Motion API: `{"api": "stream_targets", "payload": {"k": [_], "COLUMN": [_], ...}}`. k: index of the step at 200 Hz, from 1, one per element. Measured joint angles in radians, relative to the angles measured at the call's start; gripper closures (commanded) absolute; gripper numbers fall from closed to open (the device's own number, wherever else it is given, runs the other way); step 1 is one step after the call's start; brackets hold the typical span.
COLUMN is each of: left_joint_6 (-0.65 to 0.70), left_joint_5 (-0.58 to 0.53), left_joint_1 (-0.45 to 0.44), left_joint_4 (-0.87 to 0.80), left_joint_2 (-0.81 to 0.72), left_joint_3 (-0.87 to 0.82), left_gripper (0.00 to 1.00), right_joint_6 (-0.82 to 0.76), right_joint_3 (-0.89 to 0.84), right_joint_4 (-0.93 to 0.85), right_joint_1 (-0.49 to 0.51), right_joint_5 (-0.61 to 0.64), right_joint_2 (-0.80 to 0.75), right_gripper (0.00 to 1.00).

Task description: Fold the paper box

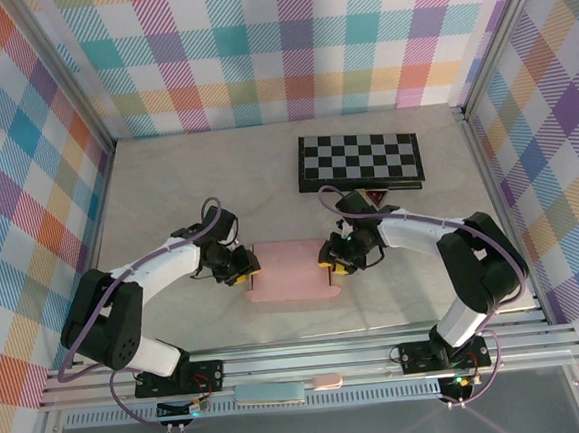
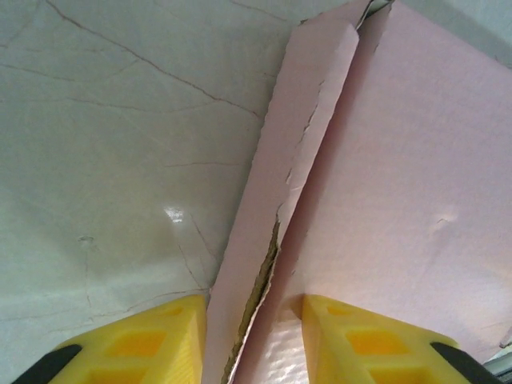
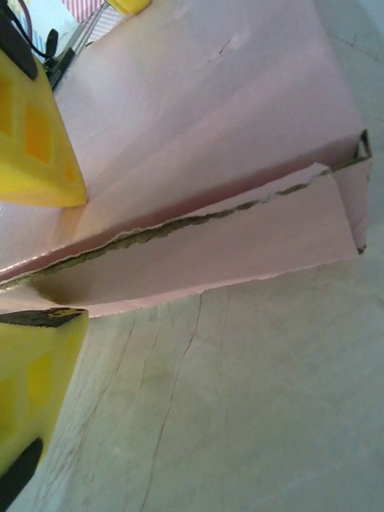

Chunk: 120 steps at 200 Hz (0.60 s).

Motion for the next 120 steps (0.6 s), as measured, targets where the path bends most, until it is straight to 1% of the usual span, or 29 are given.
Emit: {"api": "stream_targets", "payload": {"k": [25,53,91,120], "left_joint_6": [-0.003,-0.007,-0.029,-0.054], "left_joint_5": [-0.001,-0.011,-0.010,-0.012], "left_joint_1": [0.003,0.017,0.021,0.029], "left_joint_4": [0.024,0.036,0.042,0.052], "left_joint_2": [0.000,0.000,0.017,0.045], "left_joint_3": [-0.008,-0.009,0.001,0.030], "left_gripper": [0.72,0.74,0.75,0.80], "right_joint_6": [-0.006,-0.032,-0.087,-0.116], "right_joint_3": [0.019,0.093,0.199,0.280], "right_joint_4": [0.005,-0.013,-0.086,-0.136], "right_joint_1": [0.000,-0.003,-0.013,-0.026], "right_joint_5": [-0.022,-0.029,-0.024,-0.016], "right_joint_2": [0.025,0.084,0.156,0.210], "right_gripper": [0.70,0.72,0.74,0.75]}}
